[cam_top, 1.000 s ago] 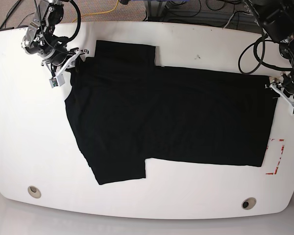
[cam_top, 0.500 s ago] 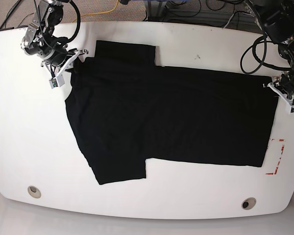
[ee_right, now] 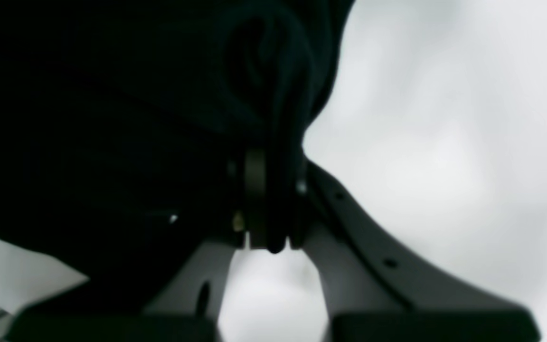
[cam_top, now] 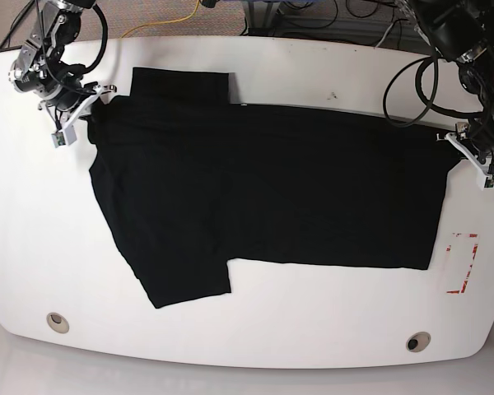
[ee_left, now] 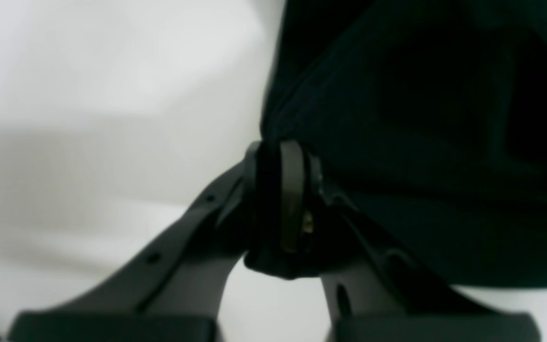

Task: Layout the t-shirt on the table in an organized manner, then fold the t-shirt properly
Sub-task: 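Drag the shirt edge away from the red mark with both grippers, then open both grippers and regrasp the shirt edge nearby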

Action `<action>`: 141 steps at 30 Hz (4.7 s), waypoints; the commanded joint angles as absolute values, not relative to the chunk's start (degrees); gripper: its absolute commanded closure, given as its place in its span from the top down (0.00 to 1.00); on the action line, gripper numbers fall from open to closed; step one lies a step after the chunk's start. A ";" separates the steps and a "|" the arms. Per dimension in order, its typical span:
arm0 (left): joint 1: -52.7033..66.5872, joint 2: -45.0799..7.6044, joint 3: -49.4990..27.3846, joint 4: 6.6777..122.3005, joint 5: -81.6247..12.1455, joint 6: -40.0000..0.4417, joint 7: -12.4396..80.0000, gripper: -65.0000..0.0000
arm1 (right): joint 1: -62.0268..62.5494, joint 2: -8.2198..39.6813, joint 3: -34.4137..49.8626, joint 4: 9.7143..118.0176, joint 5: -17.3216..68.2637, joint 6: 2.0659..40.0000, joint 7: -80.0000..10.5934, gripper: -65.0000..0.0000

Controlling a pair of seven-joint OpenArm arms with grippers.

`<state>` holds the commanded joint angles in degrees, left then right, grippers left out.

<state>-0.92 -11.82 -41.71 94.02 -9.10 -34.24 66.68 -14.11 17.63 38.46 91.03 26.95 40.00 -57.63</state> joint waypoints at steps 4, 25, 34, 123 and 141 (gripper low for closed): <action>2.15 -11.21 -41.71 98.77 -9.10 -34.24 68.79 0.05 | -14.81 19.12 40.40 90.33 27.03 40.00 -57.71 0.00; 13.85 -8.48 -44.26 105.80 -9.54 -34.68 69.41 0.06 | -20.53 19.74 41.27 90.68 27.21 40.00 -57.89 0.01; 8.75 -8.48 -44.00 107.56 -9.54 -40.00 72.13 0.23 | -19.65 19.74 41.27 92.79 27.12 40.00 -57.98 0.16; 0.40 -6.46 -34.42 104.92 -9.01 -40.00 70.29 0.42 | -26.51 10.15 39.87 114.68 54.46 40.00 -73.98 0.00; 0.48 -6.46 -34.42 104.92 -9.01 -40.00 70.29 0.42 | -13.14 11.91 39.52 113.10 50.24 40.00 -74.15 0.00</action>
